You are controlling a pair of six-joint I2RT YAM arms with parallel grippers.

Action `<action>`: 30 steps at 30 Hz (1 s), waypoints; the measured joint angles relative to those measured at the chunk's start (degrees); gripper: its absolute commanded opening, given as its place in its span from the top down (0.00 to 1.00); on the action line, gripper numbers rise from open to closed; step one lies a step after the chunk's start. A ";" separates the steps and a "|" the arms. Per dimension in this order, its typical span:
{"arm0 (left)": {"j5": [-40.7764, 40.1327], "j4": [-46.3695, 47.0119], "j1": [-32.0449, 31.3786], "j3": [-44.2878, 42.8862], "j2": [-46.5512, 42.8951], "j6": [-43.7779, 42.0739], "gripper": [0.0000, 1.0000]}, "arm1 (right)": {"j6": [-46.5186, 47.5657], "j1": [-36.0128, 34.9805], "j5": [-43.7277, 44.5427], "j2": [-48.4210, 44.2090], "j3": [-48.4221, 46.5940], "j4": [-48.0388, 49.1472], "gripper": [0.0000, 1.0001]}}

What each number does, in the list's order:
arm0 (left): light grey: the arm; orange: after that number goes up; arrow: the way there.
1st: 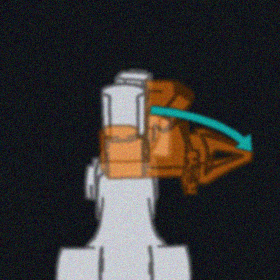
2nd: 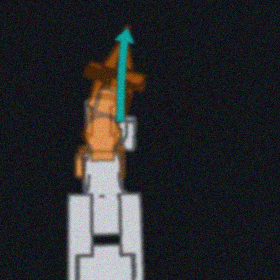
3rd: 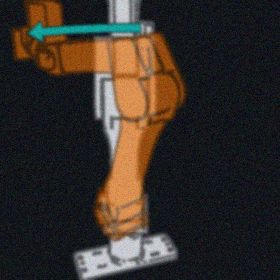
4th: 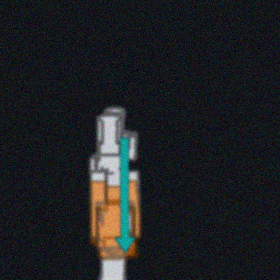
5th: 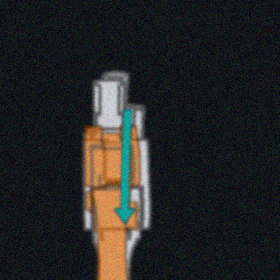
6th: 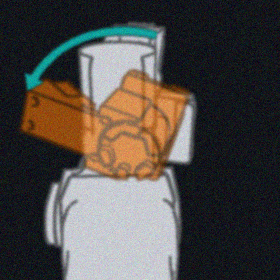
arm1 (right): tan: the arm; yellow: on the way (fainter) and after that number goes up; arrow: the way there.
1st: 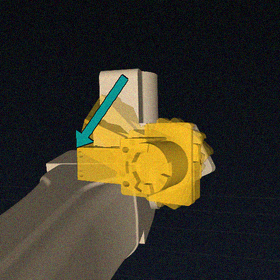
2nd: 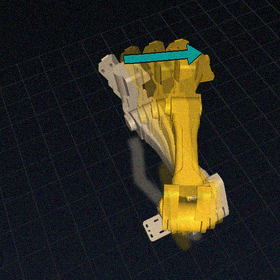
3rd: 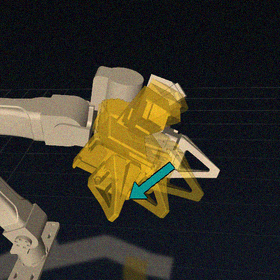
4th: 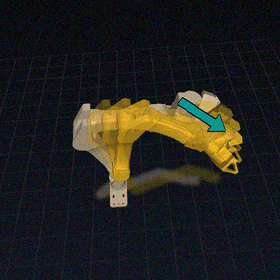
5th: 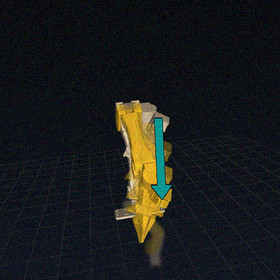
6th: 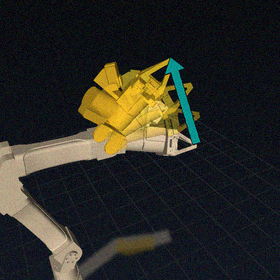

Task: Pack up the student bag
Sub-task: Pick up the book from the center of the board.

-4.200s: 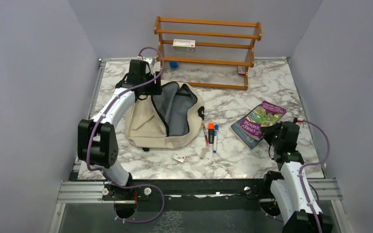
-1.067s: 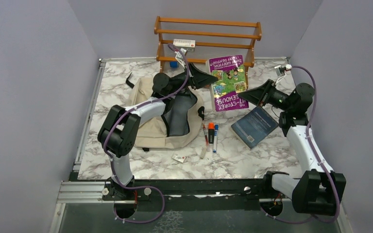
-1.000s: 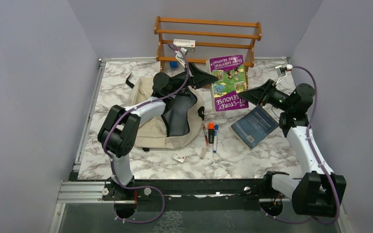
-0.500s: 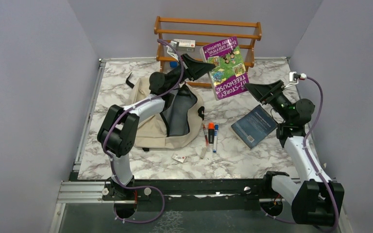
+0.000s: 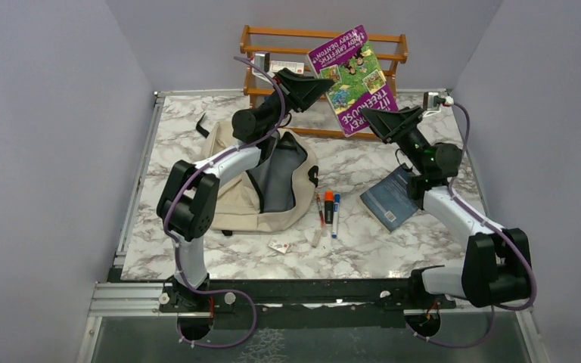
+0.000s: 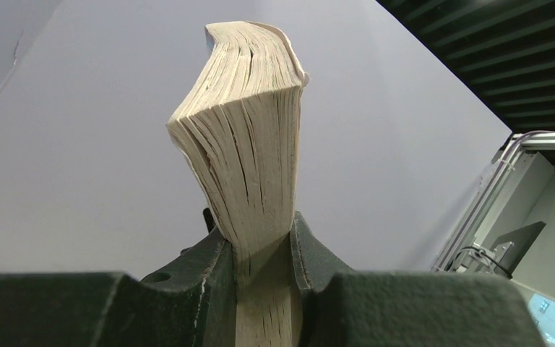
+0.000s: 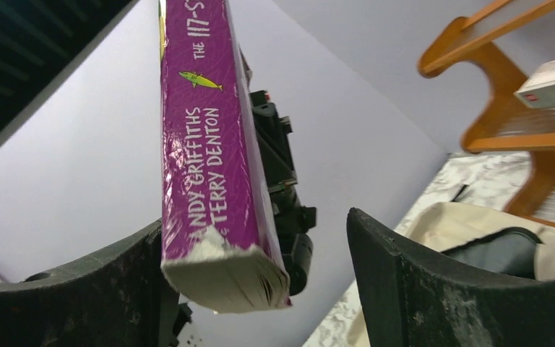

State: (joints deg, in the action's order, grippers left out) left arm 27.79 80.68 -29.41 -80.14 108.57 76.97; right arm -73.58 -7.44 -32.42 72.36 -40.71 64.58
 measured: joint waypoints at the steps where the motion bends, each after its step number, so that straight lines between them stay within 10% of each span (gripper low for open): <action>1: -0.24 0.04 -0.11 -0.02 0.17 -0.02 1.00 | -0.42 -0.85 0.42 1.33 -0.35 1.62 0.25; 11: -2.78 0.59 -0.35 0.11 0.42 -1.81 0.97 | -2.12 -6.75 7.63 8.37 -1.57 16.20 0.75; 16: -3.82 1.42 -0.26 2.16 -0.28 -3.72 0.36 | 0.26 -7.48 8.33 8.68 -1.53 16.76 0.99; 20: -3.13 -0.31 0.83 6.99 -4.15 -7.02 0.10 | 5.84 -7.87 8.66 5.51 -1.14 9.05 0.99; 30: 1.86 -18.93 14.25 21.92 -21.77 -18.51 0.06 | 25.68 -7.98 8.81 -6.38 -7.80 -26.86 1.00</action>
State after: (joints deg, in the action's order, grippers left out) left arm 29.65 61.76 -15.16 -58.22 86.80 58.46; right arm -47.90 -15.42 -23.62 65.98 -48.51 37.71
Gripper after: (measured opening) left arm 0.931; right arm 0.314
